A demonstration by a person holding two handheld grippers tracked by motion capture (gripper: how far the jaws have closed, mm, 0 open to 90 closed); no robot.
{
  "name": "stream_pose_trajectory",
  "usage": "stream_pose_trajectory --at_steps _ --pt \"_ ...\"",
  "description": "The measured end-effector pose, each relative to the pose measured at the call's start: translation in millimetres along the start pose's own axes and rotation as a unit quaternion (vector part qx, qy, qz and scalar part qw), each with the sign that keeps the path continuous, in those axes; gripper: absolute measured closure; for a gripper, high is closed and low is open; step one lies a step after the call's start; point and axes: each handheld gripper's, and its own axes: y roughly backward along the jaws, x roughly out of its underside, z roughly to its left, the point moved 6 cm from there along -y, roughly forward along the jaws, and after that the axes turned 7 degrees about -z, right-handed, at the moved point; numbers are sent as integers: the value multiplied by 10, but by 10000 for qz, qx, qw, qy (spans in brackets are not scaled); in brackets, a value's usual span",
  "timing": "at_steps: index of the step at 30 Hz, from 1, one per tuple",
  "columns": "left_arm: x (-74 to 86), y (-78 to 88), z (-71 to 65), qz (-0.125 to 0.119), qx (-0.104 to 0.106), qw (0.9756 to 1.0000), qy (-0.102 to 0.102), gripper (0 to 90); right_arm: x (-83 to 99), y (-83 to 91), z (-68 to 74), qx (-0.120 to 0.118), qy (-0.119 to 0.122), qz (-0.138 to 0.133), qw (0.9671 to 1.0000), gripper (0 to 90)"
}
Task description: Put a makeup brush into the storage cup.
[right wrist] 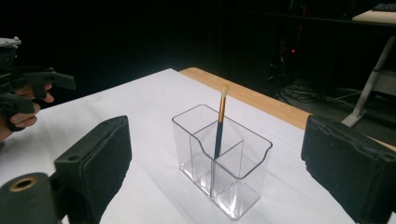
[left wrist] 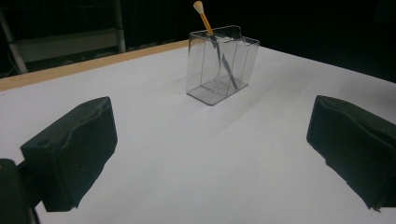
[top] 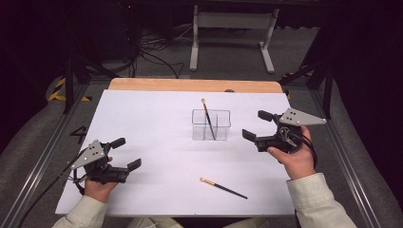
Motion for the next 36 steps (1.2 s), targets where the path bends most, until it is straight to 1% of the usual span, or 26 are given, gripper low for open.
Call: stream_pose_trajectory --at_steps 1,3,7,8,9,10,11,14,16,20,22,24,26,27,28,31,32,33,34,36 --pt "0 -7 -1 -12 -14 10000 26 24 2 12 3 14 -2 48 10000 95" --pt "0 -18 -4 -4 1 10000 -10 24 8 32 16 22 -25 142 9999 95" --pt "3 -18 2 25 -2 10000 1 24 23 48 64 20 -15 457 9990 89" --pt "3 -18 2 25 -2 10000 1 24 23 48 64 20 -15 457 9990 89" --pt "2 -16 4 22 -2 10000 -2 24 26 50 77 8 39 527 9986 83" --pt "1 -16 2 7 -10 10000 8 24 30 52 91 -5 160 663 9977 71" --pt "0 -15 1 7 -12 10000 3 24 32 54 102 -4 210 743 9970 65" --pt "2 -15 2 12 -13 10000 10 24 39 64 133 -87 269 1000 9946 42" --pt "1 -13 -2 8 -10 10000 33 24 44 75 151 -163 375 1150 9925 33" --pt "0 -12 -1 10 -10 10000 38 24 49 66 189 -209 365 1346 9900 33" --pt "3 -13 2 31 -8 10000 22 24 60 60 217 -285 340 1480 9880 33" --pt "2 -11 4 32 -12 10000 23 24 72 50 230 -300 341 1592 9862 33" --pt "2 -10 6 35 -23 10000 36 24 76 37 236 -341 386 1649 9850 33" --pt "3 -11 4 20 -28 10000 59 24 75 31 233 -349 394 1650 9849 33" --pt "3 -9 5 22 -32 10000 60 24 78 27 230 -322 376 1690 9844 33" --pt "8 3 5 22 -56 10000 52 24 100 12 230 -324 391 1837 9817 33" --pt "10 15 10 38 -71 10000 22 24 107 8 233 -336 403 1877 9808 33" --pt "10 15 10 38 -71 10000 22 24 107 8 233 -336 403 1877 9808 33" --pt "12 23 7 26 -86 9999 57 24 117 -1 236 -346 426 1932 9796 33" --pt "15 40 6 24 -111 9999 54 24 140 -11 234 -319 479 2066 9767 33"
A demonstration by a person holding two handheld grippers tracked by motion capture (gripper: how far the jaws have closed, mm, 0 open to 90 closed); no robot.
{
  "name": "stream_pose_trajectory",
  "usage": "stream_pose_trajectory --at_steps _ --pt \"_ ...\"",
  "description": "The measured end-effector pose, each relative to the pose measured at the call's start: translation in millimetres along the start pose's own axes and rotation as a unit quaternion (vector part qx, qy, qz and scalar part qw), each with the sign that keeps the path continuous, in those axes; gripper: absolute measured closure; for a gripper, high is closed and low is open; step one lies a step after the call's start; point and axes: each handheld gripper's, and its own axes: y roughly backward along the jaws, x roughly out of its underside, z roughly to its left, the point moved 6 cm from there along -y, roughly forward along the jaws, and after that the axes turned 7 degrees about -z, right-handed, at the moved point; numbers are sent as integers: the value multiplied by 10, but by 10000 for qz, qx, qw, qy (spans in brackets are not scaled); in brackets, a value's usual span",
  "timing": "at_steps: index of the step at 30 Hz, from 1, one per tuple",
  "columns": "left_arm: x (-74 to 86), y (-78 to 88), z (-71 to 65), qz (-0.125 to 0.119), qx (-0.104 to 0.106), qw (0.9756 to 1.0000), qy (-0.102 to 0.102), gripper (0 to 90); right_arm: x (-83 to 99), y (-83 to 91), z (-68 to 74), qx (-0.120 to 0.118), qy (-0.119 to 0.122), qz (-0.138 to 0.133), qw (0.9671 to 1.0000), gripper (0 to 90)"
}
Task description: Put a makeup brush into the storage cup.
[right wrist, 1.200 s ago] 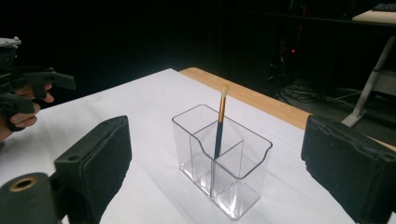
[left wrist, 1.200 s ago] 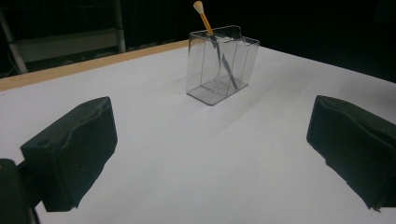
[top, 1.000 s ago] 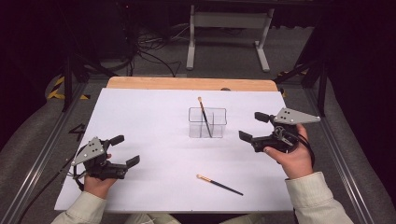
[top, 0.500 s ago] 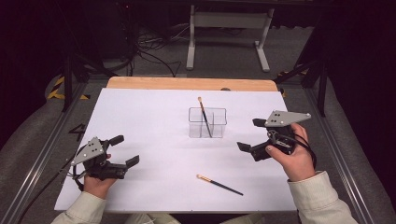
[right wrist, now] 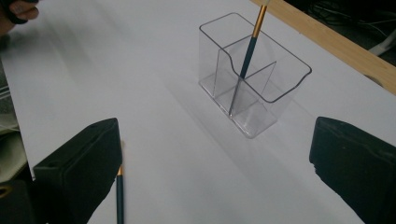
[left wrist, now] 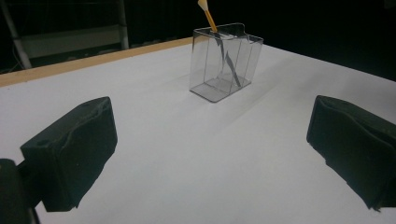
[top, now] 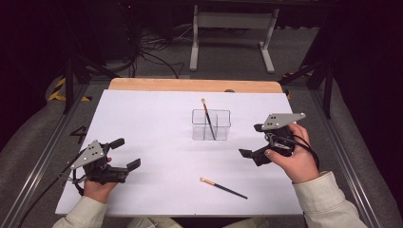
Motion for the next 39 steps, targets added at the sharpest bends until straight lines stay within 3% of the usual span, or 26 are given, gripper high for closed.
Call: stream_pose_trajectory --at_steps 9,23,39 --pt "13 71 -2 35 -78 10000 -51 25 48 -75 24 -128 6 388 9992 35" --pt "38 173 4 31 -226 9997 -20 26 196 -294 109 -382 -20 995 9943 37" --pt "35 144 5 30 -197 9998 12 26 380 -510 216 -533 -37 1381 9890 39"
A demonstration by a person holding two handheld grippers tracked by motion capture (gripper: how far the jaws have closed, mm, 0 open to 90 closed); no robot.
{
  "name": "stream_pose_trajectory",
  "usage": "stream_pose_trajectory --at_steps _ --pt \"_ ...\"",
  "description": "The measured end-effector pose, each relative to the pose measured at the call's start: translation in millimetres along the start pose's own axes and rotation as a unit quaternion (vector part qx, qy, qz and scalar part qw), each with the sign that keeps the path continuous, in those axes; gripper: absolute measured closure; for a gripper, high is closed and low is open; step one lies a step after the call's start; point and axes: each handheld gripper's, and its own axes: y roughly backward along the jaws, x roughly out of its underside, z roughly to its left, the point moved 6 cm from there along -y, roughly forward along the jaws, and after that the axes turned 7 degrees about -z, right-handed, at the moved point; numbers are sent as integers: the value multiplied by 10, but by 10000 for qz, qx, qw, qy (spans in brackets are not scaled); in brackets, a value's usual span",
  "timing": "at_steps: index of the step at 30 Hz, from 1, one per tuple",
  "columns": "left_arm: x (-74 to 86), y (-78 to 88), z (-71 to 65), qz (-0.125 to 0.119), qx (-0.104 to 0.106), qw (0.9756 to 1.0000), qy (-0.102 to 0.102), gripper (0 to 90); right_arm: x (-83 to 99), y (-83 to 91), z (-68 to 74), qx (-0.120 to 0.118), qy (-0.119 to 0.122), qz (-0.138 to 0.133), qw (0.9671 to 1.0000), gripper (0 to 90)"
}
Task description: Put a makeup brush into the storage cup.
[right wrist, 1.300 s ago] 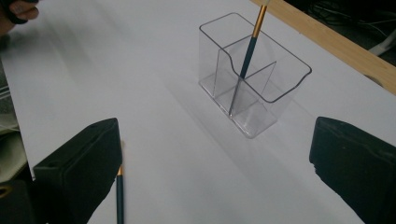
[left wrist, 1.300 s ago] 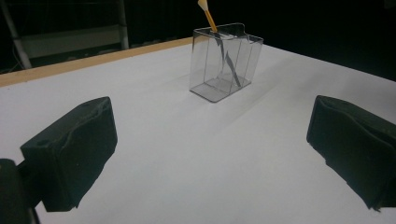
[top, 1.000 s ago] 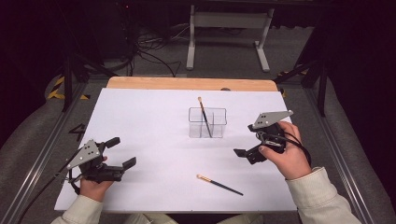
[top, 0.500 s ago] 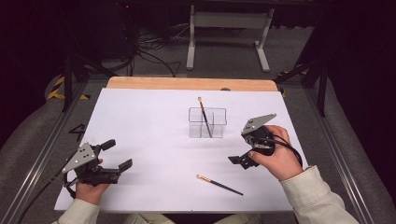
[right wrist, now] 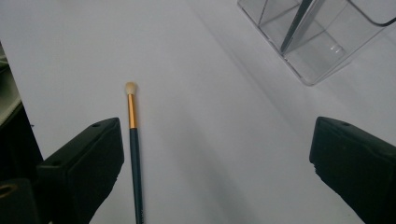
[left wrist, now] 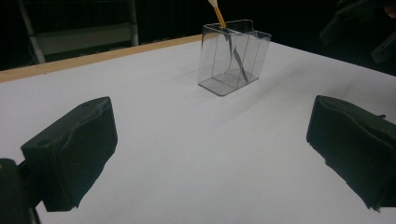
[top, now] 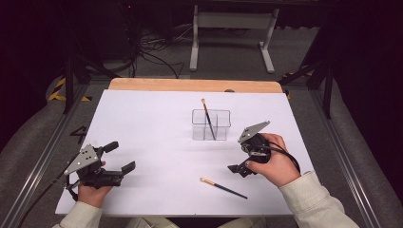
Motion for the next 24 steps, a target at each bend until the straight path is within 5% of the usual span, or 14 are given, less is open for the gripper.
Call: stream_pose_trajectory --at_steps 24 --pt "6 50 13 -36 -69 10000 -8 26 130 -276 99 -152 62 414 9990 44"
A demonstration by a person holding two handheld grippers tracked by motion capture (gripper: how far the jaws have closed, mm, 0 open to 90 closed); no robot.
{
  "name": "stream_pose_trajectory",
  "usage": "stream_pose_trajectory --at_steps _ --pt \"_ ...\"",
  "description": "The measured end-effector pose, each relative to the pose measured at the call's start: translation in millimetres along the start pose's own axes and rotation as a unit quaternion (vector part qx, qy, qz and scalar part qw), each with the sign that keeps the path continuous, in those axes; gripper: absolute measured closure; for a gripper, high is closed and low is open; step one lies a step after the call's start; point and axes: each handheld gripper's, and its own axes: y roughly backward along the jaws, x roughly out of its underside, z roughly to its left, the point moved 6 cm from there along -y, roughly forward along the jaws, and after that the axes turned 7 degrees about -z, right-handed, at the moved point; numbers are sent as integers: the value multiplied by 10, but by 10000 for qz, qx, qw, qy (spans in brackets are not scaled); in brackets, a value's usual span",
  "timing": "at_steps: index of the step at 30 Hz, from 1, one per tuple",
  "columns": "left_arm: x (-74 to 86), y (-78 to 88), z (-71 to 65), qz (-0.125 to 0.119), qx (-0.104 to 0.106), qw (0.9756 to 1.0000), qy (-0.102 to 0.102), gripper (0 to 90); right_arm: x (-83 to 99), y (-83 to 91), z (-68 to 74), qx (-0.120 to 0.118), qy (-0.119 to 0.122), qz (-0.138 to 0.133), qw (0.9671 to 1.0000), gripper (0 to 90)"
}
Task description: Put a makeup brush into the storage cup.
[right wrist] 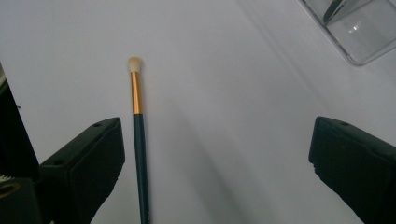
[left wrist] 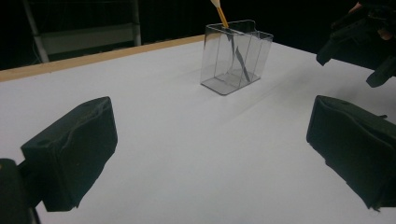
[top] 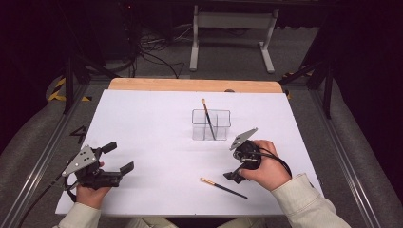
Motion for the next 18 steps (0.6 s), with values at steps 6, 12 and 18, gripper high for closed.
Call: stream_pose_trajectory --at_steps 6,12,18 --pt "-1 -2 -3 2 12 10000 9 26 33 -67 26 -11 5 80 10000 47" --pt "-3 -17 -4 16 38 10000 6 26 95 -131 55 -19 11 209 9998 55" --pt "-5 -28 0 20 22 10000 -25 26 151 -196 74 -2 70 335 9994 71"
